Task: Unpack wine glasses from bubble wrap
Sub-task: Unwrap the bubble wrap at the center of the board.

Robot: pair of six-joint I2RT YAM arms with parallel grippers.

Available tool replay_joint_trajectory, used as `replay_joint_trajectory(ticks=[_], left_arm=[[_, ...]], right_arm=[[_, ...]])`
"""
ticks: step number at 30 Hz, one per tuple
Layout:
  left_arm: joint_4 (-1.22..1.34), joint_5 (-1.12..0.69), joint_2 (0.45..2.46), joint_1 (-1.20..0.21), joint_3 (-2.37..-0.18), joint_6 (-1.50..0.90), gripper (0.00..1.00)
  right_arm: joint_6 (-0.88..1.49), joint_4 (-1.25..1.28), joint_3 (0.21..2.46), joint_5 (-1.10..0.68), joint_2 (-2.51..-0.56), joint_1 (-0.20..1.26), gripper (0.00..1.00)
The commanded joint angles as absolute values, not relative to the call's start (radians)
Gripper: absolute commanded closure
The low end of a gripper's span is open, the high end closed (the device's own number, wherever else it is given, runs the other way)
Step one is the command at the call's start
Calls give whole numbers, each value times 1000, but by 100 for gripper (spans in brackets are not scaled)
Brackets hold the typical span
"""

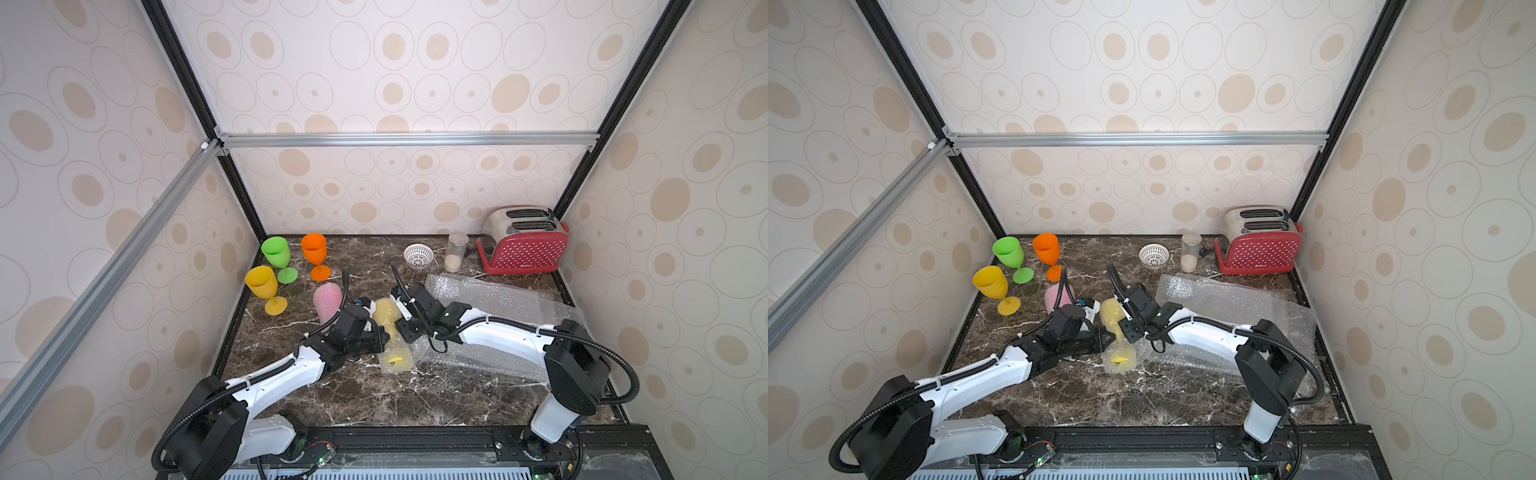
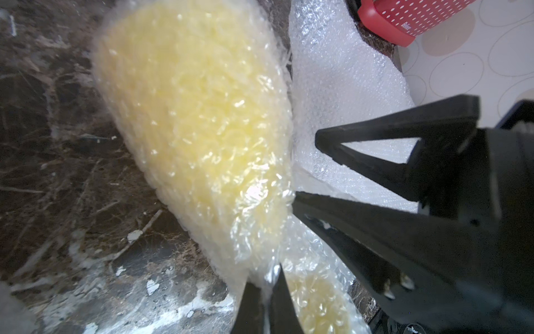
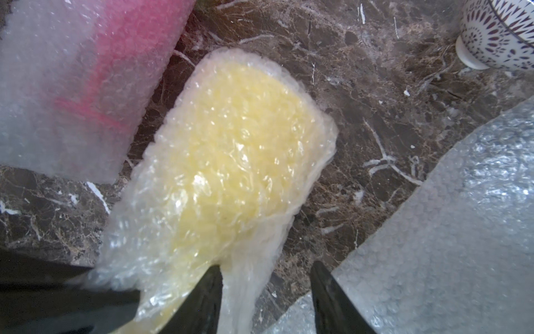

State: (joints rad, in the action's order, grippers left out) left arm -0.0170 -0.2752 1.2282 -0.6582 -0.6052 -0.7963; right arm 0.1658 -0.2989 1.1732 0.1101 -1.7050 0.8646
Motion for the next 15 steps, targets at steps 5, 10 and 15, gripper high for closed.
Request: replay_joint_trajectory(ticks=[5, 10, 15], left_arm=[[0, -285, 1223, -672, -623, -800, 100], [-1, -285, 1221, -676, -621, -802, 100], [-12, -275, 1218, -679, -621, -804, 100]], right_arm=[[146, -319, 1238, 153, -1753, 859, 49], [160, -346, 1279, 159, -1783, 845, 49], [169, -354, 1296, 150, -1793, 829, 49]])
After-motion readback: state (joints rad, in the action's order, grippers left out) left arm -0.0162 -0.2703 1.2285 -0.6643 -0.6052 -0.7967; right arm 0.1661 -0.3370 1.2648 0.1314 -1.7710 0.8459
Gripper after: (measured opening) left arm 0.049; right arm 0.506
